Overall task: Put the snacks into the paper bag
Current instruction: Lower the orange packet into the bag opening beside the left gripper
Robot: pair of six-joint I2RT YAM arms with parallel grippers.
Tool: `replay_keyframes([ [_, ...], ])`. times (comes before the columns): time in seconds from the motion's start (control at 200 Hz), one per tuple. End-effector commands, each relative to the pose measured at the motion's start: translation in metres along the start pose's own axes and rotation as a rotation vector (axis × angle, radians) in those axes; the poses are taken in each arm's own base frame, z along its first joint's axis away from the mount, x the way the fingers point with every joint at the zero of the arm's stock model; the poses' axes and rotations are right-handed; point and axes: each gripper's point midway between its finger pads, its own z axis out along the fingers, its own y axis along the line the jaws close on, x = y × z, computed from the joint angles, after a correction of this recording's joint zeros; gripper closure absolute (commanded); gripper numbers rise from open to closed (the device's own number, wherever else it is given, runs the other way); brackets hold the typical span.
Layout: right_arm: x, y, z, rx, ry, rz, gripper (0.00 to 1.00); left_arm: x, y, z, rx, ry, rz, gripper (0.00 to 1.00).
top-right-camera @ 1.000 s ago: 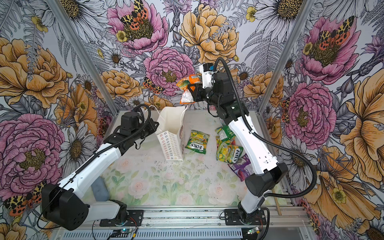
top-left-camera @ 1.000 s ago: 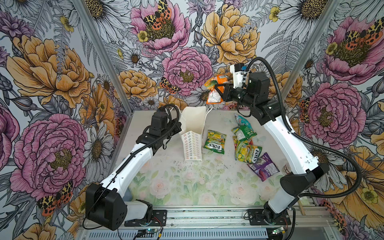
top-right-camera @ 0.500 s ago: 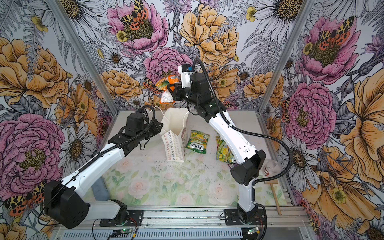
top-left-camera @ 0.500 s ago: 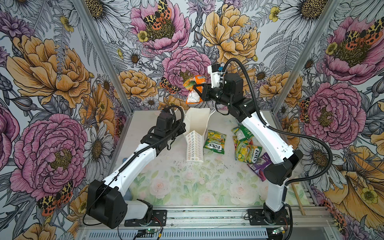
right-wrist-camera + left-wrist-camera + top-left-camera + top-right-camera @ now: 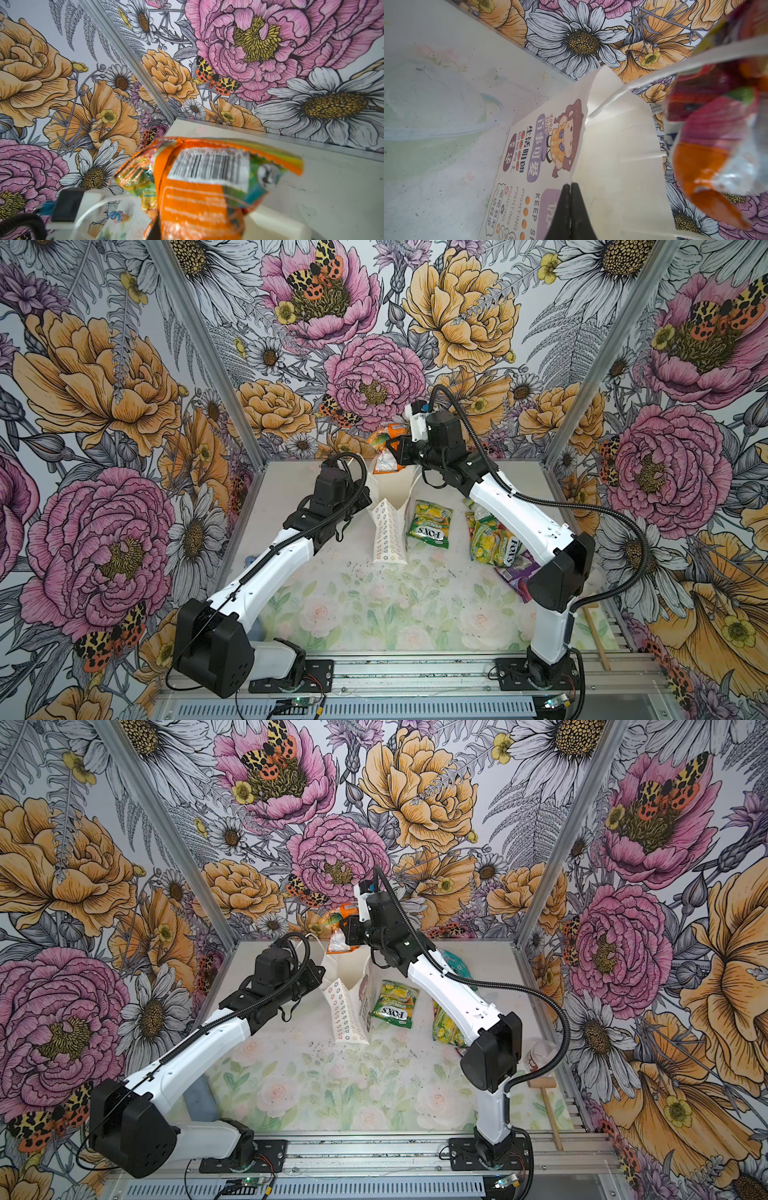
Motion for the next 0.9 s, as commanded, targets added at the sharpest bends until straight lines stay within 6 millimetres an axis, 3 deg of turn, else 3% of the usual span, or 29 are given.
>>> replay_keyframes([
  [0.0,-0.036,0.022,-0.036,-0.027,-0.118,-0.016,1.00,-0.003,-0.004,-0.006,0.013,-0.028,-0.012,1.00],
  [0.63,0.014,-0.005,-0.027,0.099,0.048,-0.159,1.00,-0.003,-0.008,-0.009,0.029,-0.024,-0.008,1.00],
  [0.896,0.031,-0.006,-0.025,0.116,0.114,-0.212,1.00,-0.001,-0.009,-0.008,0.033,-0.020,-0.010,1.00],
])
